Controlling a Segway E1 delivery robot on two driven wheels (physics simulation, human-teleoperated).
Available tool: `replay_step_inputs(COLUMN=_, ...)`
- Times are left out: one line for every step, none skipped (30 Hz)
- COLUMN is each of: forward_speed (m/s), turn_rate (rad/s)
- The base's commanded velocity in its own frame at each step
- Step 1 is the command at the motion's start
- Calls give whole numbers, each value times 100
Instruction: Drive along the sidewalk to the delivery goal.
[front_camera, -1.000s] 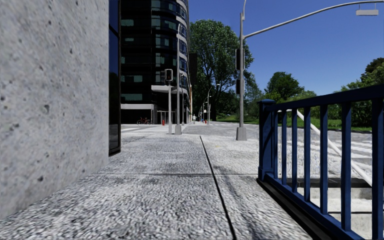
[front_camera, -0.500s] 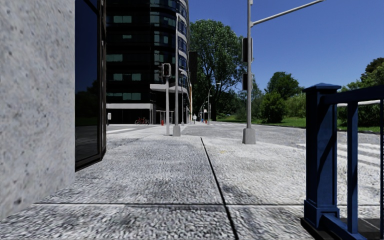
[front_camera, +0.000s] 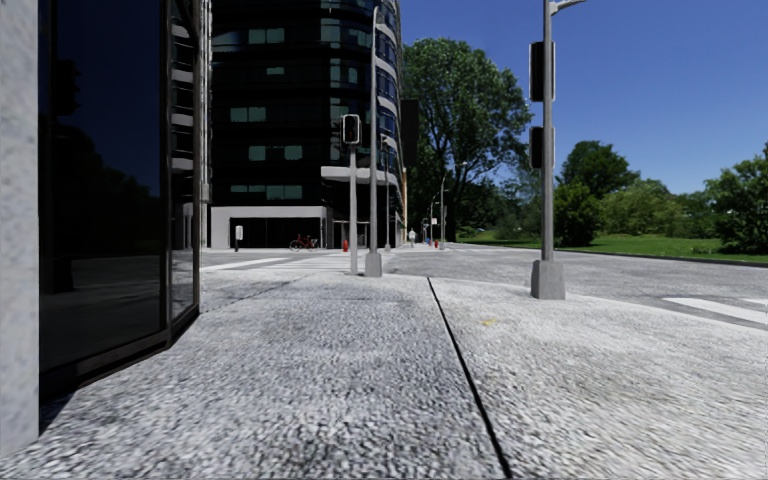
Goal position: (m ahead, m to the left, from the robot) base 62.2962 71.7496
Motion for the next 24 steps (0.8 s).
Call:
replay_step_inputs(forward_speed=200, turn_rate=36)
replay_step_inputs(forward_speed=200, turn_rate=36)
replay_step_inputs(forward_speed=200, turn_rate=36)
replay_step_inputs(forward_speed=200, turn_rate=36)
replay_step_inputs(forward_speed=200, turn_rate=36)
replay_step_inputs(forward_speed=200, turn_rate=36)
replay_step_inputs(forward_speed=200, turn_rate=36)
replay_step_inputs(forward_speed=200, turn_rate=36)
replay_step_inputs(forward_speed=200, turn_rate=36)
replay_step_inputs(forward_speed=200, turn_rate=36)
replay_step_inputs(forward_speed=200, turn_rate=36)
replay_step_inputs(forward_speed=200, turn_rate=36)
replay_step_inputs(forward_speed=200, turn_rate=36)
replay_step_inputs(forward_speed=200, turn_rate=36)
replay_step_inputs(forward_speed=200, turn_rate=36)
replay_step_inputs(forward_speed=200, turn_rate=36)
replay_step_inputs(forward_speed=200, turn_rate=36)
replay_step_inputs(forward_speed=200, turn_rate=36)
replay_step_inputs(forward_speed=200, turn_rate=36)
replay_step_inputs(forward_speed=200, turn_rate=36)
replay_step_inputs(forward_speed=200, turn_rate=36)
replay_step_inputs(forward_speed=200, turn_rate=36)
replay_step_inputs(forward_speed=200, turn_rate=36)
replay_step_inputs(forward_speed=200, turn_rate=36)
